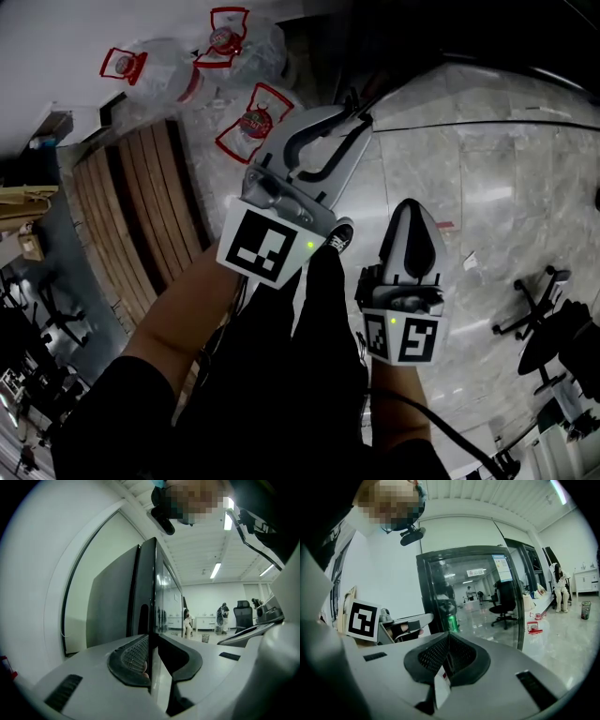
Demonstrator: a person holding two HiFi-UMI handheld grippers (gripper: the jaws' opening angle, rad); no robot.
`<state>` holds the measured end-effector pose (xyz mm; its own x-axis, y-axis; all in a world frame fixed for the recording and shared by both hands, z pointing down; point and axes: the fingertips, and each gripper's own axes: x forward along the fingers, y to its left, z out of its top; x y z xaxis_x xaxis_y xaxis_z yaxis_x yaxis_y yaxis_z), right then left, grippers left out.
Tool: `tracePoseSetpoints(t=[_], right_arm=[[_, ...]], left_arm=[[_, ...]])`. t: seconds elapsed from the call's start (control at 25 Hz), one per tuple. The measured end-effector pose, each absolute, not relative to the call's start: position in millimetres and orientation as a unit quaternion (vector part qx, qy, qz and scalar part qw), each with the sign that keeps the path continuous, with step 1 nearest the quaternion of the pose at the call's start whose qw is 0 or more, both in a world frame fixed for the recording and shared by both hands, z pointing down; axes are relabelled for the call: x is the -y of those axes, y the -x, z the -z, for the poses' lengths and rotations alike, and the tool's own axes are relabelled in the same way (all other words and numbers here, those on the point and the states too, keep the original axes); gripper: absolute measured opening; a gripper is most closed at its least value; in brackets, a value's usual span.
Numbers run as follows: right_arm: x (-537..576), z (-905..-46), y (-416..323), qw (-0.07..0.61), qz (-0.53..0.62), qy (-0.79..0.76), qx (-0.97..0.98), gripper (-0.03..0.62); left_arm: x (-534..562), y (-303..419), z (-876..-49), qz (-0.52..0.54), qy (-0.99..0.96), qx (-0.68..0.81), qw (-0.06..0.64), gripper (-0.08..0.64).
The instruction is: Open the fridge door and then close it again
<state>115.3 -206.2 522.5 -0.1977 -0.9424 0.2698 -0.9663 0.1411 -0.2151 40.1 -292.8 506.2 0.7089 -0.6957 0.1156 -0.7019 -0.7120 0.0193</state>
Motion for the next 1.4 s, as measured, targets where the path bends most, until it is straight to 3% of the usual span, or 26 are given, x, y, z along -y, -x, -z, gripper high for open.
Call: tracePoseSetpoints(t=[0.32, 0.56, 1.0, 1.4], right_arm=[[181.7, -509.2, -132.5, 0.032, -0.166, -0.650, 0.741, 0.015], [165.1, -493.5, -145.6, 0.014, -0.141, -0.658, 0.740, 0.015], [89.5, -490.6, -212.9, 0.048, -0.141, -0.712, 0.687, 0.015], [73.8, -488.6, -249.2, 0.045, -0.143, -0.731, 0.666, 0.015]], left_arm=[[291.5, -35.5, -501.4, -0.031, -0.907, 0.416, 0.067, 0.064], [244.6, -55.7, -494.3, -0.023, -0.915, 0.401, 0.041, 0.054], [122.2, -136.8, -490.4, -0.060, -0.918, 0.391, 0.039, 0.039], [115.1, -154.7, -485.6, -0.056, -0.912, 0.406, 0.029, 0.035]])
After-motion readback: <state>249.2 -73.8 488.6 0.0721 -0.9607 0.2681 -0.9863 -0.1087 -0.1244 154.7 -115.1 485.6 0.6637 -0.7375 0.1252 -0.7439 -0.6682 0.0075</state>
